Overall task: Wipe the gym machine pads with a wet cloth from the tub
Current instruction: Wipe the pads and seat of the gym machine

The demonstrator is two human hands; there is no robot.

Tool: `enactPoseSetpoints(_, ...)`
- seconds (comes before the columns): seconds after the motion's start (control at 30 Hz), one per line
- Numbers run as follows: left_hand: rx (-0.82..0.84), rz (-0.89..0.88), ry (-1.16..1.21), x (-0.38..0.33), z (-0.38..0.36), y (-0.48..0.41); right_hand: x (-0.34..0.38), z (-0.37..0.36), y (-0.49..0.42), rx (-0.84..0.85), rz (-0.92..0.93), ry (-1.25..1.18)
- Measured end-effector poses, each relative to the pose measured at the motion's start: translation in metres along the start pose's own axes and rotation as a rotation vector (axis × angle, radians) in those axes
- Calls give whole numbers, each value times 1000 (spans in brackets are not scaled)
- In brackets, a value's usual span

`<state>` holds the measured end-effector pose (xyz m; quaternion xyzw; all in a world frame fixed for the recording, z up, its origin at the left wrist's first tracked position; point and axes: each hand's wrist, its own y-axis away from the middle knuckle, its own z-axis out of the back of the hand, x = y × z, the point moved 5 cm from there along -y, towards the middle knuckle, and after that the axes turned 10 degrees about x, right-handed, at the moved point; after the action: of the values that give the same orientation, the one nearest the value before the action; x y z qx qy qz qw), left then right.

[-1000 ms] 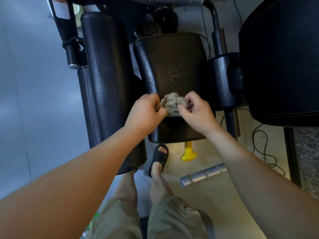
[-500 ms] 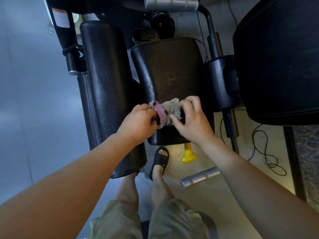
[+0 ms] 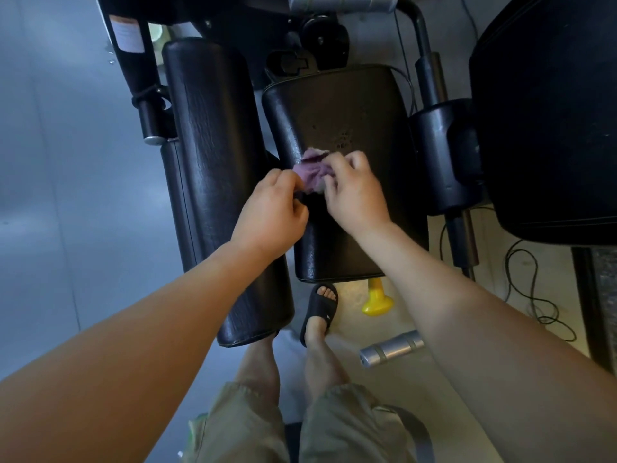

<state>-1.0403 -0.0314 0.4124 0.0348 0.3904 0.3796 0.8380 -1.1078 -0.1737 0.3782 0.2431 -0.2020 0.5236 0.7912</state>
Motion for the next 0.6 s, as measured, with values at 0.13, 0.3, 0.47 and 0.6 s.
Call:
enactPoseSetpoints(0.13, 108, -29, 47, -1, -10, -8, -5, 3, 32, 150, 138, -146)
enactPoseSetpoints(0.3, 177, -116, -154, -11, -24, -23, -28, 7, 32, 179, 133, -47)
enactPoseSetpoints(0.47, 83, -143, -295, -16, -21, -59, -34, 2, -3, 51, 134, -19)
enactPoseSetpoints(0.6, 65, -81, -330, -9, -3, -92, -24, 3, -41, -74, 89, -16)
